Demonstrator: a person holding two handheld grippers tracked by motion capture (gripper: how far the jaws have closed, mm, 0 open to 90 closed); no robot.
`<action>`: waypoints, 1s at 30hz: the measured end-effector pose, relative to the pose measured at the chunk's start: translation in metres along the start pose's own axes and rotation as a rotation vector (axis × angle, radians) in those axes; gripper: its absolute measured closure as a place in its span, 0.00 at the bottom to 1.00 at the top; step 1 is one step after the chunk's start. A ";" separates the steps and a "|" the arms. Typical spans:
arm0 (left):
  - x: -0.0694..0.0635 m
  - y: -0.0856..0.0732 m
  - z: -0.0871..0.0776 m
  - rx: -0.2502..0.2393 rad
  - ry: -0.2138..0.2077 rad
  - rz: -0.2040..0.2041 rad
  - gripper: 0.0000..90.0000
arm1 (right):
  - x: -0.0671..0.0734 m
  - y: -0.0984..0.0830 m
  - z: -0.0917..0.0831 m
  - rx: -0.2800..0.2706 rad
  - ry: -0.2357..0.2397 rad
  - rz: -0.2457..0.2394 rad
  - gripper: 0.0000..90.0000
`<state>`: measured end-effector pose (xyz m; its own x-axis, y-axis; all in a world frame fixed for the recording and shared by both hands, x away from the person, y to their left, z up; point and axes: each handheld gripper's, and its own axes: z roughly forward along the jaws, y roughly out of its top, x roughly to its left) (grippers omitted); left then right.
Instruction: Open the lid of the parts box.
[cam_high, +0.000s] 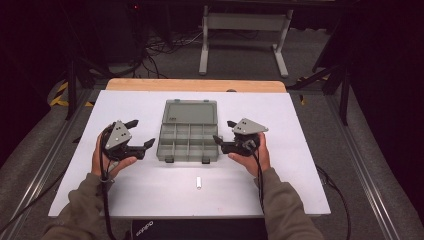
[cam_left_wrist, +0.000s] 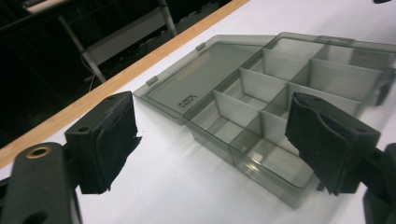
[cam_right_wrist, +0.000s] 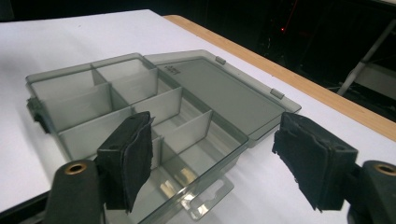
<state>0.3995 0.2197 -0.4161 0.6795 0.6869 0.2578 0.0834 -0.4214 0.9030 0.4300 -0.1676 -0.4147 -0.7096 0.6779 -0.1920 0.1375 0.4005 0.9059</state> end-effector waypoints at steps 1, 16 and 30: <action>-0.004 -0.001 -0.003 -0.010 -0.013 -0.003 0.19 | 0.003 -0.002 -0.003 -0.008 0.018 -0.001 0.29; -0.018 -0.023 -0.012 0.012 -0.049 0.026 0.19 | 0.025 -0.010 -0.014 0.015 0.073 -0.049 0.22; -0.037 -0.042 -0.041 0.012 -0.098 0.022 0.13 | 0.047 -0.020 -0.034 0.038 0.201 -0.078 0.20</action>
<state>0.3415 0.2366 -0.4499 0.7493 0.6162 0.2425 0.0756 -0.4433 0.8932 0.3707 -0.1651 -0.4290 -0.8423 0.5089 -0.1778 0.1004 0.4722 0.8758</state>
